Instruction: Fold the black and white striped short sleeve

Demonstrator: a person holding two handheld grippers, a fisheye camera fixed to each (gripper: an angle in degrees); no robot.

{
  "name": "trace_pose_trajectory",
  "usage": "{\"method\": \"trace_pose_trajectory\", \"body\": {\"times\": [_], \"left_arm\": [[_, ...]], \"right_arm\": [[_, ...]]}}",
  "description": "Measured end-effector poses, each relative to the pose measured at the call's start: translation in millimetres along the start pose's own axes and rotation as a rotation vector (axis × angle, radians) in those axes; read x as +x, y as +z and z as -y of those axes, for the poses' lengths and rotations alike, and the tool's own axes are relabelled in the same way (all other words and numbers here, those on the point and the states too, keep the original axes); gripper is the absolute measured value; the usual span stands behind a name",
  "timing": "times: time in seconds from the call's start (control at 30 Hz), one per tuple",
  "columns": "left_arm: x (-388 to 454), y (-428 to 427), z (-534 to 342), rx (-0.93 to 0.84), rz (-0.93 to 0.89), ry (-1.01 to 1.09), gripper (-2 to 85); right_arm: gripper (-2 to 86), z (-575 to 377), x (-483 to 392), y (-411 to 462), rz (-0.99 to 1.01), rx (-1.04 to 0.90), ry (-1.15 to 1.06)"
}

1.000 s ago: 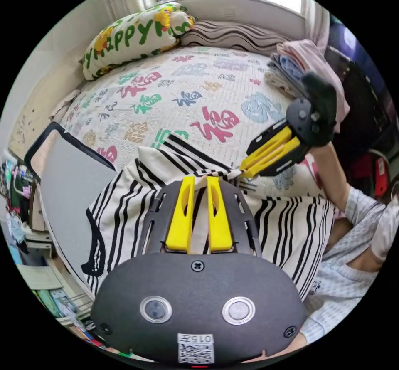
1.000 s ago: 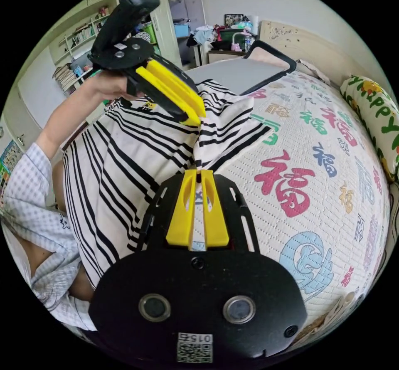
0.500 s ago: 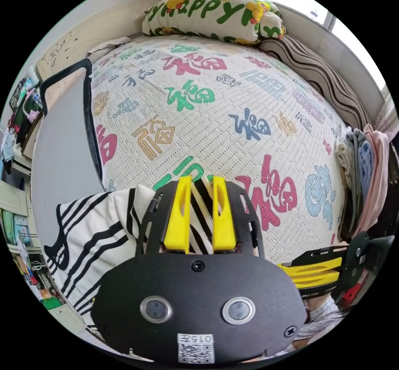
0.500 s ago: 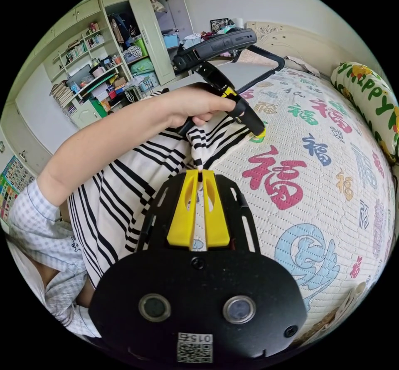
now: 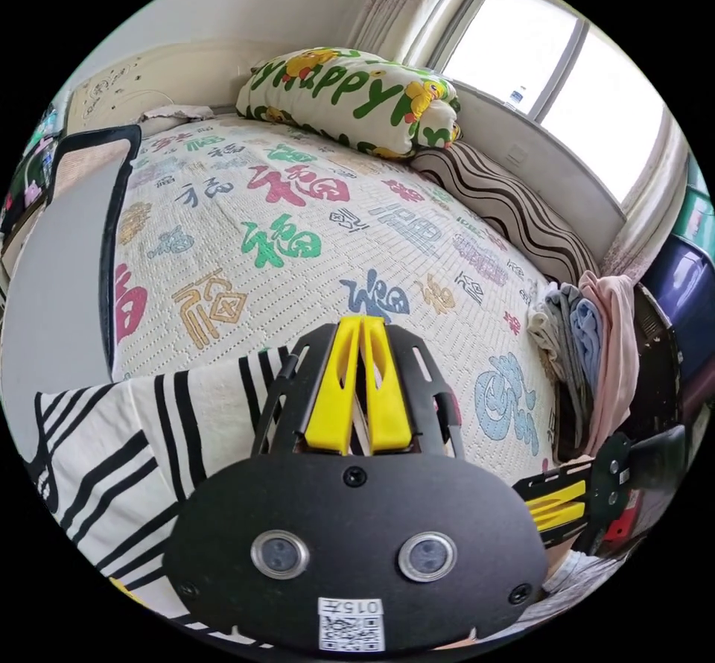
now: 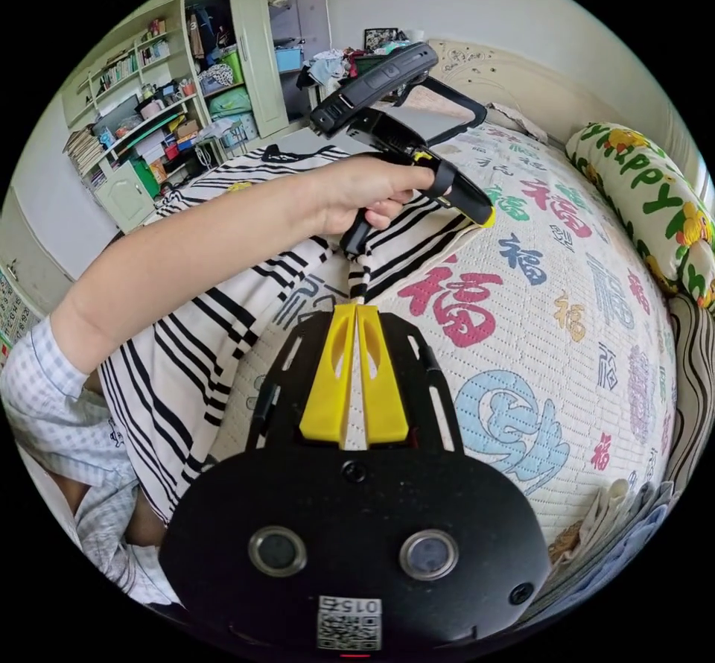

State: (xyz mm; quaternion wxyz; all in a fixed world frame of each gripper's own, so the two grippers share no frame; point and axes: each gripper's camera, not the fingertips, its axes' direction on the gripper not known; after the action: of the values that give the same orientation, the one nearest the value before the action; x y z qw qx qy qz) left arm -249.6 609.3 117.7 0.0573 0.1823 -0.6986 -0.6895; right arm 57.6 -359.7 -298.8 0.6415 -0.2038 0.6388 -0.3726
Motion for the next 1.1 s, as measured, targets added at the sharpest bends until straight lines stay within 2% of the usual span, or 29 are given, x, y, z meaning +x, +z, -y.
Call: {"method": "trace_pose_trajectory", "body": {"times": [0.2, 0.33, 0.4, 0.63, 0.77, 0.83, 0.97, 1.03, 1.1], "left_arm": [[-25, -26, 13, -0.005, -0.18, -0.002, 6.5], [-22, -63, 19, -0.034, -0.227, 0.075, 7.3], [-12, -79, 13, -0.142, -0.169, 0.153, 6.9], [25, -72, -44, -0.481, -0.026, 0.378, 5.9], [41, -75, -47, -0.445, 0.033, 0.411, 5.6], [45, -91, -43, -0.422, 0.002, 0.411, 5.2], [49, -196, -71, -0.233, -0.137, 0.398, 4.9], [47, -256, -106, -0.137, -0.103, 0.395, 5.1], [45, -329, -172, -0.058, 0.06, 0.375, 5.9]], "right_arm": [[5.5, 2, -7, -12, 0.019, 0.12, 0.018], [6.4, 10, -11, 6, -0.009, 0.043, 0.014], [4.2, 14, -14, 21, 0.008, -0.029, -0.006], [0.5, 13, -33, 22, -0.084, -0.081, -0.084], [1.4, 13, -44, 24, -0.124, -0.117, -0.113], [2.1, 9, -46, 23, -0.121, -0.116, -0.117], [3.4, 0, -28, 11, -0.053, -0.072, -0.026], [3.5, -5, -17, 1, -0.02, 0.002, 0.05], [3.0, -14, -8, -12, -0.009, 0.12, 0.142]]}}
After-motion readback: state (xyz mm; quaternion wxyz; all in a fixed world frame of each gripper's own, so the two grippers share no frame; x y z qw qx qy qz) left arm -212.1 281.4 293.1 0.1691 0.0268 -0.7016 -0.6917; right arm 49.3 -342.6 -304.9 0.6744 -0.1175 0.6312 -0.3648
